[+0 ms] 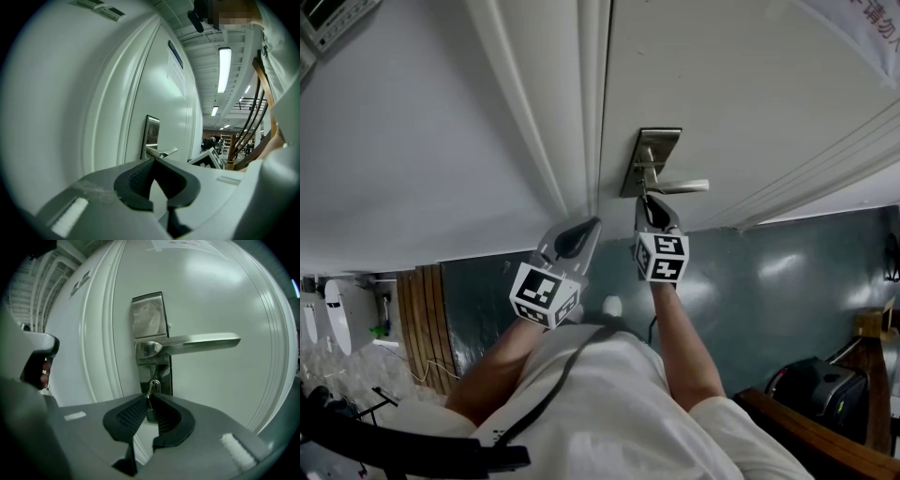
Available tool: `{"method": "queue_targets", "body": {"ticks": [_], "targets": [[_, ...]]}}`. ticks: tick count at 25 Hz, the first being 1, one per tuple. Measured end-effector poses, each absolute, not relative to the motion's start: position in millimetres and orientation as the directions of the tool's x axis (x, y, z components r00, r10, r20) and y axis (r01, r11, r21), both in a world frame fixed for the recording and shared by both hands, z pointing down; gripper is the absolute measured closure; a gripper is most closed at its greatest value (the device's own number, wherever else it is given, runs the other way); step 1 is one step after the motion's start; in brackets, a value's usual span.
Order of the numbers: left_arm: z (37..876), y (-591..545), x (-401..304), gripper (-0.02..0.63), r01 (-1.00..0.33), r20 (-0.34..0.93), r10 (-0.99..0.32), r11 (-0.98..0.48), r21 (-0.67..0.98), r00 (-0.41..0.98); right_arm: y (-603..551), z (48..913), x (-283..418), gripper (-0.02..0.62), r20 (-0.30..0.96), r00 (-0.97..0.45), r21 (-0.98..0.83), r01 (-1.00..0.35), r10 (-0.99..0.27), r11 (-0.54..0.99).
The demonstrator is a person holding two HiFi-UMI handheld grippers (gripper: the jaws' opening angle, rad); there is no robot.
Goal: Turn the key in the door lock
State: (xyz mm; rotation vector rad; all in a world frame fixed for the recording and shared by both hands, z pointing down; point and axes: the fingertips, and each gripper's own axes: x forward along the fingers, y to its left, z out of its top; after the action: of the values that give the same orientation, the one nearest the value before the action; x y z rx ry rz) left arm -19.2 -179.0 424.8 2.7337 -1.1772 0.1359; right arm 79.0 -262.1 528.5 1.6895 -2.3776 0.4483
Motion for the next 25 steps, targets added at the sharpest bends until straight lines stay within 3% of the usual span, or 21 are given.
{"method": "queue_targets", "body": {"ticks": [25], "targets": [[424.5, -175.3, -18.1, 0.600, -0.725, 0.145, -0.710, -0.680, 0.112, 0.689, -263.4, 524.4, 80.1, 0.551, 0.175, -0.484, -0.687, -0.684, -0.858, 0.246]]}}
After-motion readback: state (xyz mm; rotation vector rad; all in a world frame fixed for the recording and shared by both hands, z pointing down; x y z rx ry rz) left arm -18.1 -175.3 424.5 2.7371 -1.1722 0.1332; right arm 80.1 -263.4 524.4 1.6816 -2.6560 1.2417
